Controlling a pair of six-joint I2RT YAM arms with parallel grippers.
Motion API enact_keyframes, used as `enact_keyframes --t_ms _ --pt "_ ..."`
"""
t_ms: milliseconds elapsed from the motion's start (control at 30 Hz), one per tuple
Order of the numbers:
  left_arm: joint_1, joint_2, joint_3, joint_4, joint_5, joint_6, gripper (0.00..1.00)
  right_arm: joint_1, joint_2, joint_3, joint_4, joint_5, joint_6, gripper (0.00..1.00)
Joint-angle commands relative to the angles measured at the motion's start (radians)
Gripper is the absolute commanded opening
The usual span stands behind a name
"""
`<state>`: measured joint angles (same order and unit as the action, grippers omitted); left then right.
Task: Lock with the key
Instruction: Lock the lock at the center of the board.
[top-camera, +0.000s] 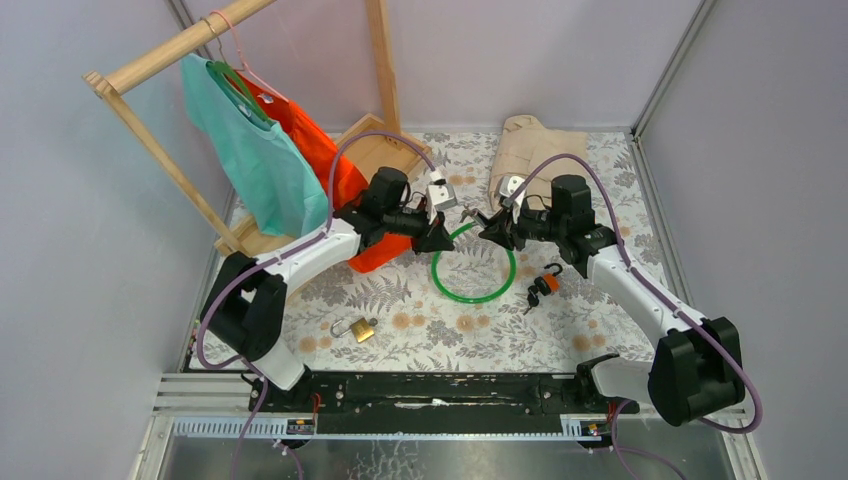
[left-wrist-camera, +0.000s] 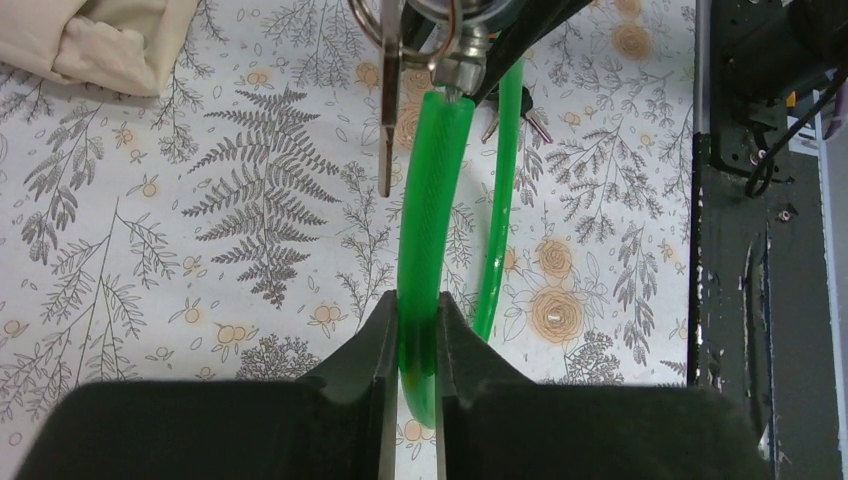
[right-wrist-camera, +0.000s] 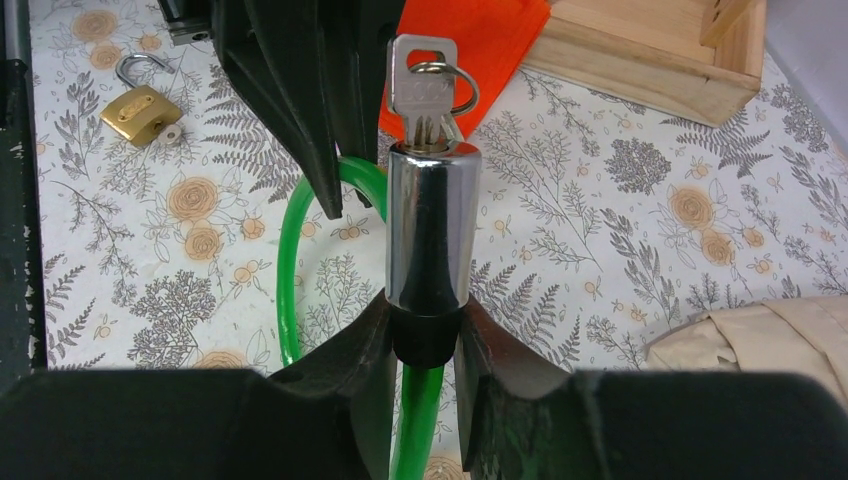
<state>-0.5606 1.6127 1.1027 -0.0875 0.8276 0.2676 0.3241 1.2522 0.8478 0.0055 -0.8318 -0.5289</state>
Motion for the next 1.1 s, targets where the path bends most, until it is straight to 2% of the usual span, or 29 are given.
enact_keyframes --t_ms 0,233,400,533,700,900,967,1067 --pt "-0.061 -0.010 0.038 0.194 0.045 -0.064 0.00 0.043 0.023 0.019 0.012 -0.037 0.012 0.00" --pt "-0.061 -0.047 0.033 0.118 -0.072 0.103 0.00 0.043 0.013 0.044 0.028 -0.003 -0.008 0.00" --pt "-0.061 -0.085 0.026 0.062 -0.150 0.225 0.00 0.043 0.040 0.134 -0.065 -0.001 -0.172 0.00" --pt "-0.063 -0.103 0.001 0.054 -0.157 0.269 0.00 0.044 0.037 0.151 -0.103 -0.025 -0.238 0.00" --pt "-0.073 -0.131 -0.041 0.053 -0.144 0.288 0.02 0.048 0.007 0.119 -0.118 -0.077 -0.226 0.00" --pt "-0.079 -0.139 -0.092 0.058 -0.104 0.277 0.13 0.055 -0.011 0.027 -0.087 -0.116 -0.189 0.00" --pt "-0.079 -0.142 -0.101 0.062 -0.097 0.268 0.20 0.055 -0.016 0.015 -0.074 -0.118 -0.178 0.00" --pt "-0.080 -0.155 -0.092 0.058 -0.087 0.257 0.38 0.056 -0.019 0.016 -0.068 -0.110 -0.163 0.00"
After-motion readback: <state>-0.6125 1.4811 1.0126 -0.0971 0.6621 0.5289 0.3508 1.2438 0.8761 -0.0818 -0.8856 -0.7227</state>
